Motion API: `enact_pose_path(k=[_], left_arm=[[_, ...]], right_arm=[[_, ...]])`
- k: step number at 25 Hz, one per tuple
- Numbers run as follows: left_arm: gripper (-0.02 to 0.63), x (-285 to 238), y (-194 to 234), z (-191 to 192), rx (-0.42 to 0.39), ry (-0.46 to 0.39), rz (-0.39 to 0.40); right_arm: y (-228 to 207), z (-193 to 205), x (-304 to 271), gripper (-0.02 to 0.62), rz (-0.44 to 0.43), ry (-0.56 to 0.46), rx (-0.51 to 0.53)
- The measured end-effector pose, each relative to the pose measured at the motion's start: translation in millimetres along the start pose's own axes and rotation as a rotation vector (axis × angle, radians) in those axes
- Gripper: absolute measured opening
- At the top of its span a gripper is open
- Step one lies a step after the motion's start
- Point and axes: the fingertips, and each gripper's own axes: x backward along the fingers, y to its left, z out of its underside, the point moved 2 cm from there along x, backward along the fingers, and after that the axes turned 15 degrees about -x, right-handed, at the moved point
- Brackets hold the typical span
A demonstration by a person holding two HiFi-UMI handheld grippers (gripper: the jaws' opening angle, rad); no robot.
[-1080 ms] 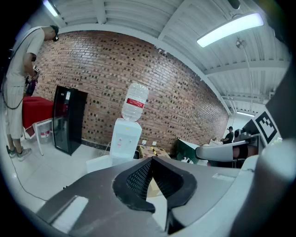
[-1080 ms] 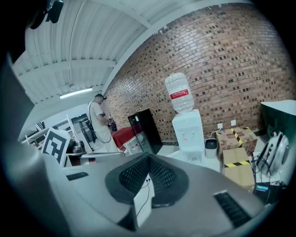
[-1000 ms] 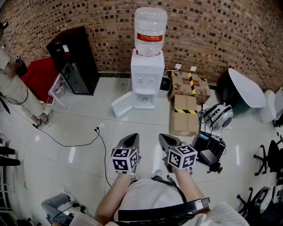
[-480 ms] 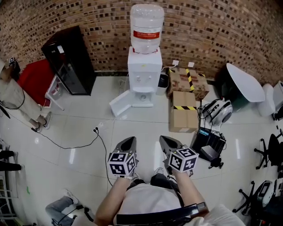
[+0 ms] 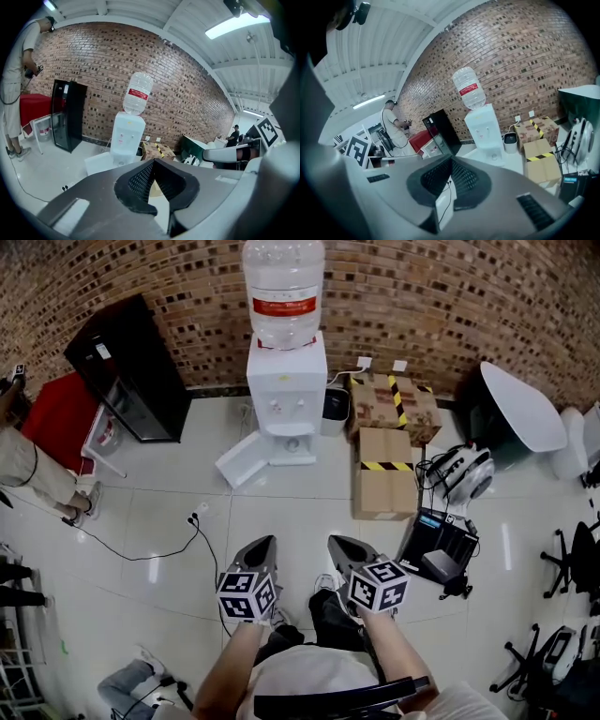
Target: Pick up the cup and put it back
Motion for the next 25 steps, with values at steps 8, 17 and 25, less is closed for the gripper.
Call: enact_pose_path(k=[8,17,25], left_arm=[[0.000,-74.2,11.0,-9.8,-0.030,0.030,-0.065],[0.000,-169.2,55.1,-7.8,-0.036,0.061,-0.075],[0.000,-300.8,113.4,44.0,-0.095,0.072,-0.029]], right_arm=[[-64.8,-46.5,-49.6,0.012,-0.062,0.016,-0.006],[-126.8,-81.2,-132.7,0.012,-0.016,0.058,0.020],[-207.6,-77.1,-251.6,0.012,0.008,0.059,0.041]])
